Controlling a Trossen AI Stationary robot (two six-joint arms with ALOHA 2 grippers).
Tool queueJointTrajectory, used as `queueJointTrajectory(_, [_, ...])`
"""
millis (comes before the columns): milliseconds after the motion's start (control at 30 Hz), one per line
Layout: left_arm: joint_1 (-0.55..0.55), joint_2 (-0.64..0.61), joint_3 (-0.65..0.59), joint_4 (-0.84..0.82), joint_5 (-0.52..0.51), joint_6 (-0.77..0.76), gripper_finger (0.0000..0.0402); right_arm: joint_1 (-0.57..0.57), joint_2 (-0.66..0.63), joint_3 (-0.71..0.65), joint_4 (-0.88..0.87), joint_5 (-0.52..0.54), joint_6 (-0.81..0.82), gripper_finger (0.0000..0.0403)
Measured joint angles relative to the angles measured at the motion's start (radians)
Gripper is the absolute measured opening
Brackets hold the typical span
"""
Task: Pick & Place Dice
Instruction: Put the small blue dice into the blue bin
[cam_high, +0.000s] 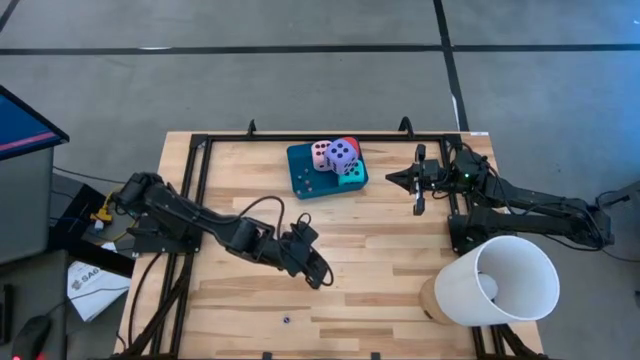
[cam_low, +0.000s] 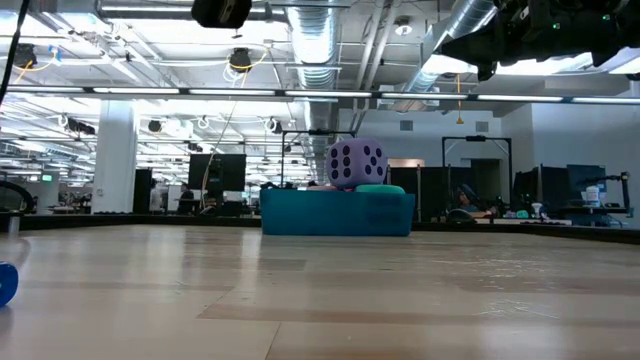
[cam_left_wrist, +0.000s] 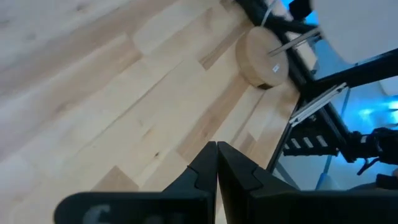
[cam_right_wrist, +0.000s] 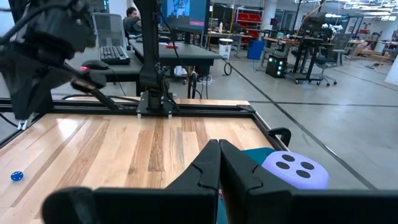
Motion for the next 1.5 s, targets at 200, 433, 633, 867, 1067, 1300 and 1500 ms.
queueJointTrajectory(200, [-0.025,0.078,0.020,-0.006,0.051,-0.075,0.0000,0.000,0.000,0.000,0.000,0.000,0.000,0.0000])
queueJointTrajectory(433, [-0.031,0.174,0.179,-0.052,0.103,-0.049,0.0000,0.000,0.000,0.000,0.000,0.000,0.000,0.0000])
queueJointTrajectory(633, [-0.066,0.240,0.249,-0.262,0.096,-0.143,0.0000,0.000,0.000,0.000,0.000,0.000,0.000,0.0000])
queueJointTrajectory(867, [-0.116,0.311,0.250,-0.395,0.157,-0.240,0.0000,0.000,0.000,0.000,-0.001,0.000,0.000,0.0000])
queueJointTrajectory(1067, [-0.121,0.363,0.250,-0.433,0.224,-0.235,0.0000,0.000,0.000,0.000,-0.002,0.000,0.000,0.0000])
queueJointTrajectory(1300, [-0.127,0.400,0.250,-0.468,0.291,-0.220,0.0000,0.000,0.000,0.000,-0.007,0.000,0.000,0.0000])
queueJointTrajectory(1500, [-0.153,0.406,0.248,-0.472,0.327,-0.172,0.0000,0.000,0.000,0.000,-0.008,0.000,0.000,0.0000])
